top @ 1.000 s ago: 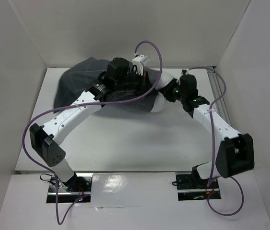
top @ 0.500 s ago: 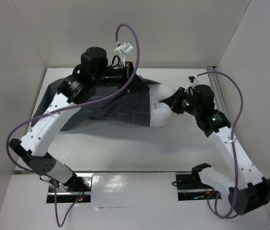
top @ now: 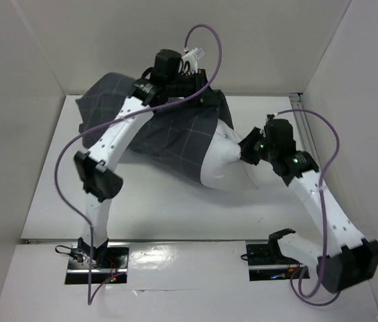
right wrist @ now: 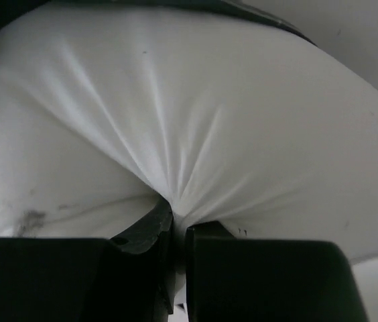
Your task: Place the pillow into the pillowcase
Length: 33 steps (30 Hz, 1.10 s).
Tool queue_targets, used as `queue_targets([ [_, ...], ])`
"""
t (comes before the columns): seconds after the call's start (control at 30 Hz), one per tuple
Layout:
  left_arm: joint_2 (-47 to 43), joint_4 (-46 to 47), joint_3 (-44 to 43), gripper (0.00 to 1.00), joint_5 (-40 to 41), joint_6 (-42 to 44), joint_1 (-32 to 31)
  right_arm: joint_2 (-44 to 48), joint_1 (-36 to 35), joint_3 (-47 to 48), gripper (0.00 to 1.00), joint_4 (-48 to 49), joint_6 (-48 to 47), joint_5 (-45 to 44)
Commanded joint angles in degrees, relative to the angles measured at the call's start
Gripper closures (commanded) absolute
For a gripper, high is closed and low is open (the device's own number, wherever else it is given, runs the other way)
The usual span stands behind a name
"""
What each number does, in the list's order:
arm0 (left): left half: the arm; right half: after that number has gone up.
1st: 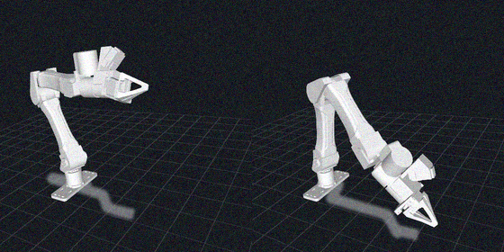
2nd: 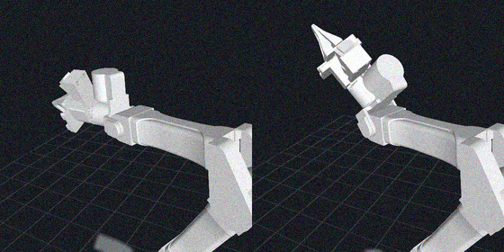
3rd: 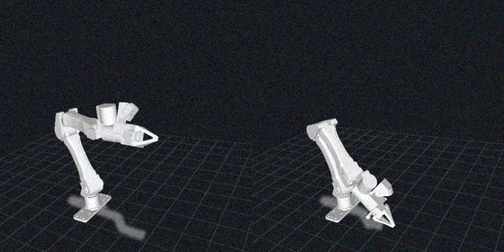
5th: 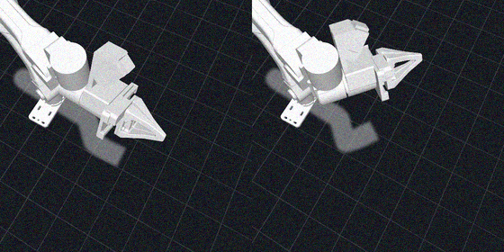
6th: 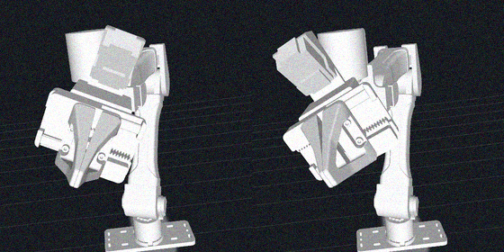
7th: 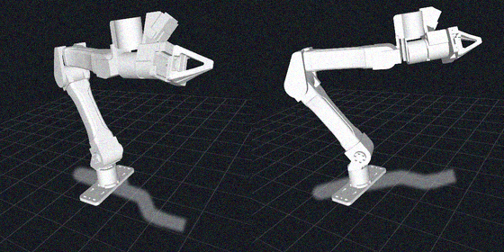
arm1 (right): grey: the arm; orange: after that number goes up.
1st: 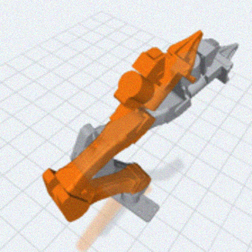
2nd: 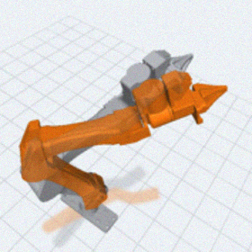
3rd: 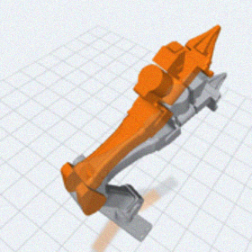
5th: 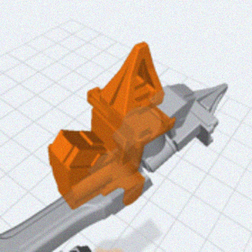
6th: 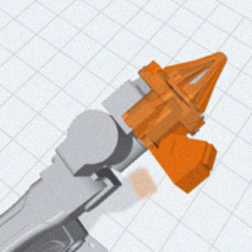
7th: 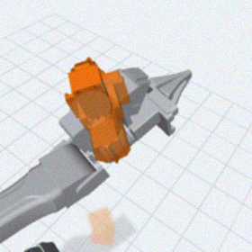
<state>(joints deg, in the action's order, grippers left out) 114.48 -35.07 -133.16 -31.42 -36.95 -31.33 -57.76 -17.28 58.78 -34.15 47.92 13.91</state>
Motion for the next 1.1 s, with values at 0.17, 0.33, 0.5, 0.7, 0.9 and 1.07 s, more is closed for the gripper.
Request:
queue_targets([
  [0.17, 0.51, 4.66, -3.87, 0.0, 8.73, 9.43, 6.81, -28.44, 14.8, 9.14, 0.16, 17.28, 1.74, -2.77],
  [0.33, -9.96, 4.13, 7.01, 0.04, 16.72, 13.04, 7.34, -29.8, 24.46, 15.13, 0.05, 15.94, -0.64, -2.75],
  [0.5, -11.64, 1.68, 9.06, 0.4, 28.06, 12.52, 7.34, -27.15, 25.63, 17.32, 0.07, 17.01, -6.59, -0.13],
  [0.7, -13.31, 1.67, 14.76, 0.6, 30.9, 14.71, 5.85, -24.33, 12.54, 14.53, 0.0, 9.98, -22.51, -8.81],
  [0.9, -9.02, -4.3, 16.62, 0.26, 36.6, 17.53, -1.44, -30.91, 12.0, 14.32, 0.0, 9.98, -24.28, -7.58],
  [1.07, -6.63, -6.06, 16.09, 0.26, 41.0, 17.53, -7.34, -32.33, 15.08, 16.54, 0.0, 10.76, -23.49, -8.55],
])
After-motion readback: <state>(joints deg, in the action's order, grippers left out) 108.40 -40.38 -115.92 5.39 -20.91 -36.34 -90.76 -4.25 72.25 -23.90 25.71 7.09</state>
